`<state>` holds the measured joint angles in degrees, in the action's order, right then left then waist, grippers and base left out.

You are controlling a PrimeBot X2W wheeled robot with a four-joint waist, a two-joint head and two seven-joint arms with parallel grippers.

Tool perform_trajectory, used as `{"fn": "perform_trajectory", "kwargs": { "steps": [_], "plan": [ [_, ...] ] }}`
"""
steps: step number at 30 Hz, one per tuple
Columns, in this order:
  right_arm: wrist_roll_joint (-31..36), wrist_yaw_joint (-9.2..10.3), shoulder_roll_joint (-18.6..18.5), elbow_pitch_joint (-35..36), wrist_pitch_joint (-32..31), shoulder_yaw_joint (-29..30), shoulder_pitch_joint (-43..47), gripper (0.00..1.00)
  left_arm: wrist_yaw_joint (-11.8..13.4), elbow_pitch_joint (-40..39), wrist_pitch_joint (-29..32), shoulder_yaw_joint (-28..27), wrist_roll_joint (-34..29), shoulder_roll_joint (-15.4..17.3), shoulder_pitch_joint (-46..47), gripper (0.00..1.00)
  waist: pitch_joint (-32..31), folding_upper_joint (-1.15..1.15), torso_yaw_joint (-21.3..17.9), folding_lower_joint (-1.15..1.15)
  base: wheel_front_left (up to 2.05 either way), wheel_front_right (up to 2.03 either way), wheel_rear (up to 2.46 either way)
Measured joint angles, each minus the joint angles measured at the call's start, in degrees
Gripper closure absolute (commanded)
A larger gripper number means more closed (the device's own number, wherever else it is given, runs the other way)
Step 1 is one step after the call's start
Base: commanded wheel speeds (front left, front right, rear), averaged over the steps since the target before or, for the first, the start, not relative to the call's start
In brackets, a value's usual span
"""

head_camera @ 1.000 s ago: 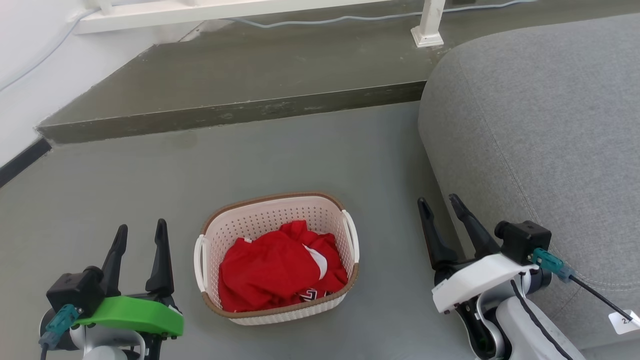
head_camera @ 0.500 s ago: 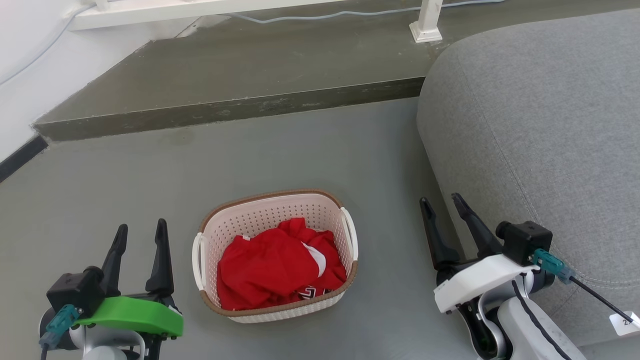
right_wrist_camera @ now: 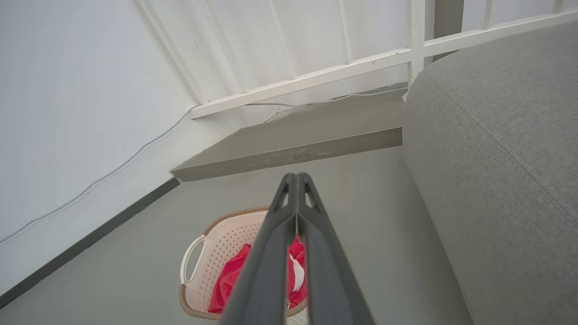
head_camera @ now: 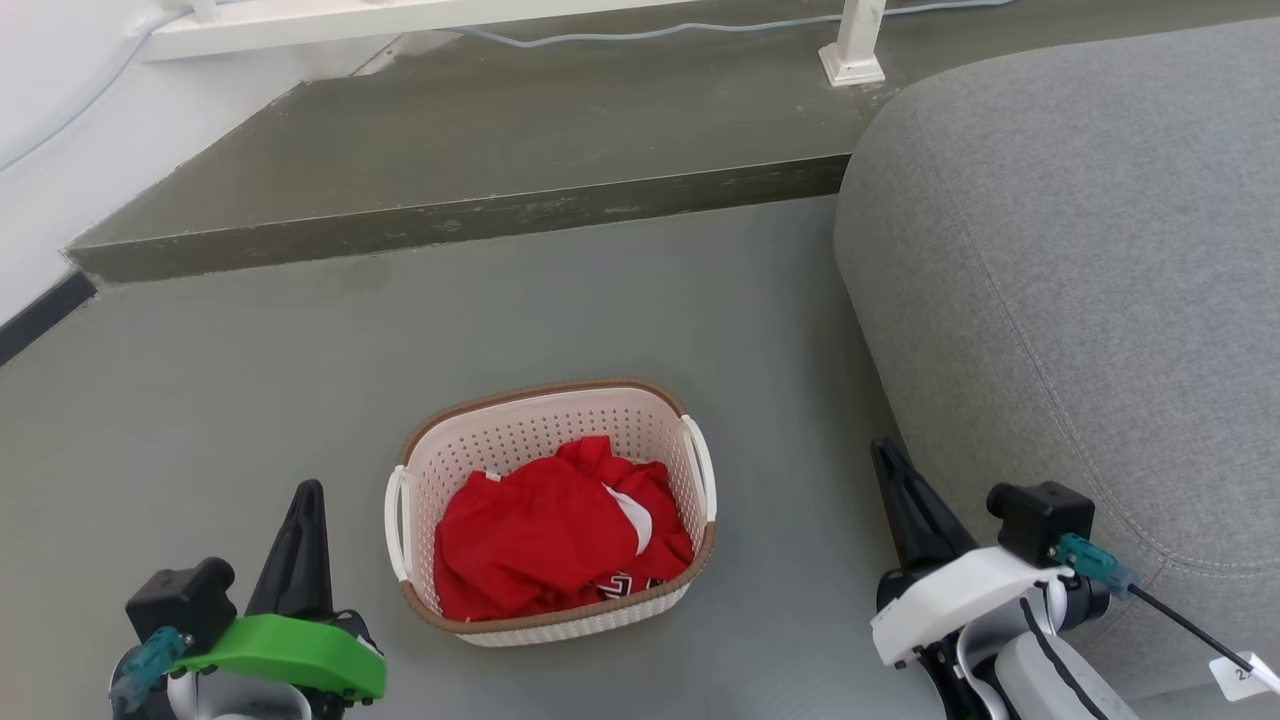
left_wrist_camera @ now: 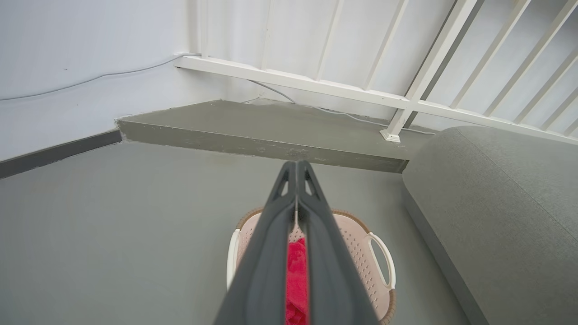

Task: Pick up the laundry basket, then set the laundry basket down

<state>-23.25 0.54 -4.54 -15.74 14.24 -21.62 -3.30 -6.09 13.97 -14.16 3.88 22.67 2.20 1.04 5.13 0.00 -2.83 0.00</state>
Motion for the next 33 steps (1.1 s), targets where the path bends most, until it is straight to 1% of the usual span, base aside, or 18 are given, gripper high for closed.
{"fn": "perform_trajectory", "kwargs": {
  "steps": [6, 9, 13, 16, 27, 33],
  "plan": [
    [-2.7, -0.04, 0.1, 0.5, 0.0, 0.5, 0.4, 1.00, 0.0, 0.4, 1.1, -0.4, 2.7, 0.0, 0.0, 1.00, -0.3, 0.00, 0.1, 0.00, 0.00, 0.00, 0.00],
    [-5.3, -0.53, 0.1, 0.7, -0.2, 1.1, 0.4, 1.00, 0.0, 0.6, 1.7, -0.8, 5.3, 0.0, 0.0, 1.00, -0.5, 0.00, 0.2, 0.00, 0.00, 0.00, 0.00],
    [-9.0, -0.63, 0.3, 1.0, -1.0, 2.2, 0.4, 1.00, 0.0, 0.7, 2.8, -1.2, 9.1, 0.0, 0.0, 1.00, -0.7, 0.00, 0.4, 0.00, 0.00, 0.00, 0.00],
    [-11.2, -1.01, 0.3, 1.2, -1.6, 3.1, 0.4, 1.00, 0.0, 0.7, 3.4, -1.4, 11.2, 0.0, 0.0, 1.00, -0.8, 0.00, 0.5, 0.00, 0.00, 0.00, 0.00],
    [-19.1, -1.22, 0.4, 1.5, -3.7, 6.0, 0.4, 1.00, 0.0, 1.0, 5.8, -2.3, 18.2, 0.0, 0.1, 1.00, -1.4, 0.00, 0.8, 0.00, 0.00, 0.00, 0.00],
    [-23.4, -1.72, 0.3, 1.5, -4.8, 7.5, 0.4, 1.00, -0.2, 1.0, 7.1, -3.0, 22.3, 0.0, 0.1, 1.00, -1.6, 0.00, 1.0, 0.00, 0.00, 0.00, 0.00]
  ]
}}
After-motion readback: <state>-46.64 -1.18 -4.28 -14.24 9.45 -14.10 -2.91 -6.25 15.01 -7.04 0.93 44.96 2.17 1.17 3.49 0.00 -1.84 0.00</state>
